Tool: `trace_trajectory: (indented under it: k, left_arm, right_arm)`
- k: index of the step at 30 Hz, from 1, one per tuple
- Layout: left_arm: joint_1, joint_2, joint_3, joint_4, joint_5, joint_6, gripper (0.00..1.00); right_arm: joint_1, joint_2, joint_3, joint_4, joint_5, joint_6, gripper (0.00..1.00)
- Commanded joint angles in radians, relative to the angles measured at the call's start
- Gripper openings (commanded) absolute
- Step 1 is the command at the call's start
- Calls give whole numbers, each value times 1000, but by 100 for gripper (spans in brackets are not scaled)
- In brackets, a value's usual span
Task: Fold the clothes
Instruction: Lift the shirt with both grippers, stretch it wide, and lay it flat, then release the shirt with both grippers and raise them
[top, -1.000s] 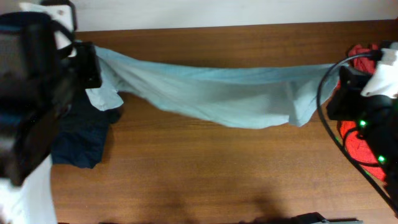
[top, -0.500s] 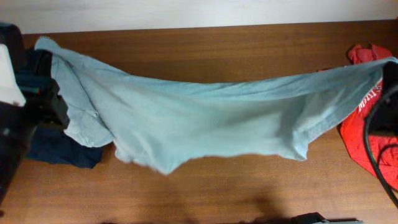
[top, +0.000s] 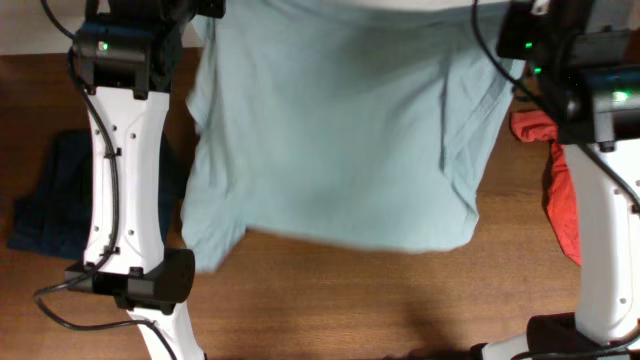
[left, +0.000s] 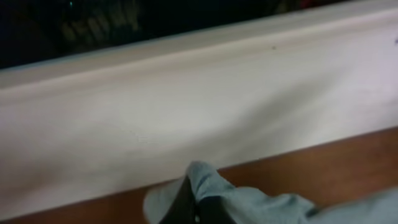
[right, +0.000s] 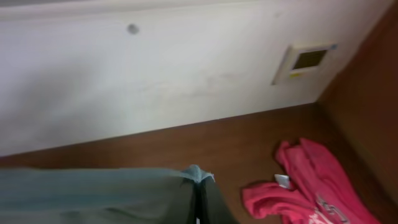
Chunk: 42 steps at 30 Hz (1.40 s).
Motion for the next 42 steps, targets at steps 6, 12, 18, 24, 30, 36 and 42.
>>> trace_trajectory:
  k: [6, 12, 18, 24, 30, 36, 42]
  left_arm:
    - [2, -108, 271, -13, 44, 17, 1]
    - [2, -132, 285, -285, 47, 18, 1]
    - [1, -60, 138, -580, 48, 16, 2]
    - [0, 35, -52, -749, 48, 16, 5]
    - [0, 40, -130, -761, 99, 16, 7]
    - [-4, 40, -136, -761, 129, -7, 9]
    - [-4, 40, -280, -761, 126, -31, 8]
  right_arm:
    - [-146, -105, 122, -46, -221, -47, 4]
    - [-148, -101, 120, -182, -220, -51, 4]
    - [-148, -29, 85, -413, -244, -50, 4]
    - [-147, 64, -58, -600, -296, -51, 4]
    - [-147, 68, -232, -659, -328, -51, 5]
    - [-144, 68, -278, -703, -340, -51, 7]
    - [-143, 68, -278, -704, -353, -51, 9]
